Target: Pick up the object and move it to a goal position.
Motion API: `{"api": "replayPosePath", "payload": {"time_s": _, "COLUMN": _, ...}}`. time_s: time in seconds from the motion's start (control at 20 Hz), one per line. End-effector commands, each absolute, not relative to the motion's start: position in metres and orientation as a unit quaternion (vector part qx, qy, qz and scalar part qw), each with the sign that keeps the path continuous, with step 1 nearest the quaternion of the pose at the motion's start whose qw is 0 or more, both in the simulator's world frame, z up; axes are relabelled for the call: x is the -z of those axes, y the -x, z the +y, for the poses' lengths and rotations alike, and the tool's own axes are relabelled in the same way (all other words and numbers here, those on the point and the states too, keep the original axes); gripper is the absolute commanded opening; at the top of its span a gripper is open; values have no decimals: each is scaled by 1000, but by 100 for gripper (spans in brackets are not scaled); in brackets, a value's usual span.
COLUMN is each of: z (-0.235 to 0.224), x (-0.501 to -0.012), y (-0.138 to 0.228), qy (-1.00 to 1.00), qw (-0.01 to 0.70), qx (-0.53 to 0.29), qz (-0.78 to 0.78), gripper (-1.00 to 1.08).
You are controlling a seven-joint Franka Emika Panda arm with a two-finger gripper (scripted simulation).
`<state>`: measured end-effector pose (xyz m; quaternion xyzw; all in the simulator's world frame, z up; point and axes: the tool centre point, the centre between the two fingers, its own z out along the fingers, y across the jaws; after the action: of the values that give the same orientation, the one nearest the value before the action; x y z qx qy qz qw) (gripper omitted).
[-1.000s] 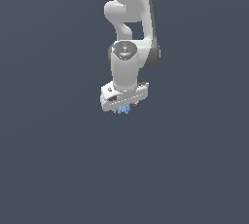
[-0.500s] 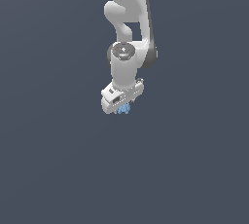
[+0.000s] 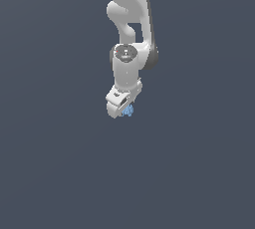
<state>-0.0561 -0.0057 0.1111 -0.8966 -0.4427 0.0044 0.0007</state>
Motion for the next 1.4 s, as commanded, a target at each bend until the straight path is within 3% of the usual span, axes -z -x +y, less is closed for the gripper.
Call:
{"api": "replayPosePath", "payload": {"time_s": 0.0, "z": -6, "x": -108, "y": 60, "qy": 881, "qw": 1, "qx": -4, "qz": -474, "gripper": 100}}
{"api": "replayPosePath", "payload": {"time_s": 1.35, "z": -8, "x": -89, "y": 91, "qy": 720, "qw": 0, "qx": 0, "qz": -694, "gripper": 100}}
